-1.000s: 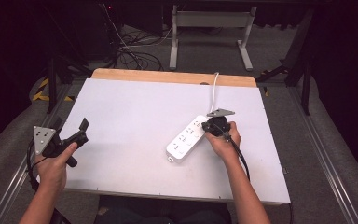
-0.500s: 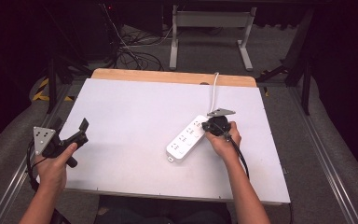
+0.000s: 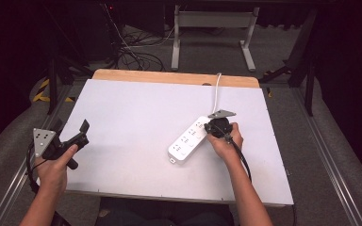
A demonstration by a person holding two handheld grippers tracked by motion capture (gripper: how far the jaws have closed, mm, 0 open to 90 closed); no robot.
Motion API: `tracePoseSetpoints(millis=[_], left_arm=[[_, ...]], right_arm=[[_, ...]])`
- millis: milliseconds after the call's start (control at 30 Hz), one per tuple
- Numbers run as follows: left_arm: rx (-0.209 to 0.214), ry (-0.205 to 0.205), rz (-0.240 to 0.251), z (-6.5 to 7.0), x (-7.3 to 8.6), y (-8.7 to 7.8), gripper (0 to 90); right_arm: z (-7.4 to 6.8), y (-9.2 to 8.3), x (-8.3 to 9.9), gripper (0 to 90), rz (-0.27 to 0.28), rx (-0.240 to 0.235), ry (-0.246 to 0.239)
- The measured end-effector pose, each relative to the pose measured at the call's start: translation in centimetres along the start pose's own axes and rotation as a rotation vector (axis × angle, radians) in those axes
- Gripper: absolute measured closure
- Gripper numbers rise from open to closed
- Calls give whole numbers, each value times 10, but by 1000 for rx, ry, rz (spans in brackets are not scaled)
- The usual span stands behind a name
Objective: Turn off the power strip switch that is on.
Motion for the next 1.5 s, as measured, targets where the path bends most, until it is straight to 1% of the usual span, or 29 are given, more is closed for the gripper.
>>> tracePoseSetpoints(millis=[200,267,500,600,733,833,900,967,1000,1100,1133,1167,1200,1300,1367,1400,1433,1500], left_arm=[[-1,-6,-3,-1,1,2,91],[0,-6,-3,0,1,2,91],[0,-9,-3,-1,1,1,91],[0,-9,-3,-1,1,2,91],[2,-5,1,0,0,1,91],[0,-11,0,-1,0,1,91],[-1,-14,-1,-1,0,2,91],[0,-11,0,-1,0,2,91],[1,-8,1,-1,0,1,91],[2,-14,1,0,0,2,91],[4,-17,1,0,0,2,91],[5,-18,1,0,-1,3,91],[6,-19,1,0,-1,3,91],[6,-21,2,-1,-1,3,91],[3,-24,4,-2,-1,3,91],[3,-24,5,-2,-1,3,91],[2,-25,5,-2,-1,2,91],[-1,-33,9,-2,-2,1,91]], right_arm=[[1,1,-1,900,6,-8,4],[0,2,-2,900,10,2,1],[0,2,-2,900,9,3,0],[-1,2,-2,900,6,11,-13],[0,2,-2,900,8,0,-3],[0,2,-2,900,4,4,-3],[0,2,-2,900,4,-1,3],[0,2,-2,900,5,0,8],[0,2,-2,900,4,10,0],[0,2,-3,900,6,14,1],[0,0,-5,900,27,0,8],[0,-1,-6,900,33,-15,18],[2,-3,-7,900,54,-10,25],[4,-13,-13,900,115,-24,36],[1,-23,-18,900,153,-49,34],[0,-29,-20,900,171,-53,32],[-1,-36,-21,900,188,-60,37],[-2,-52,-22,900,242,-85,51]])
Point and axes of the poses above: each handheld gripper's, and its own axes: y roughly forward along the jaws, x roughly out of its underside, z roughly to its right, the point moved 8 cm from there along y, roughly forward along the jaws, and after that the axes turned 4 degrees about -x, right-handed, at the moved point
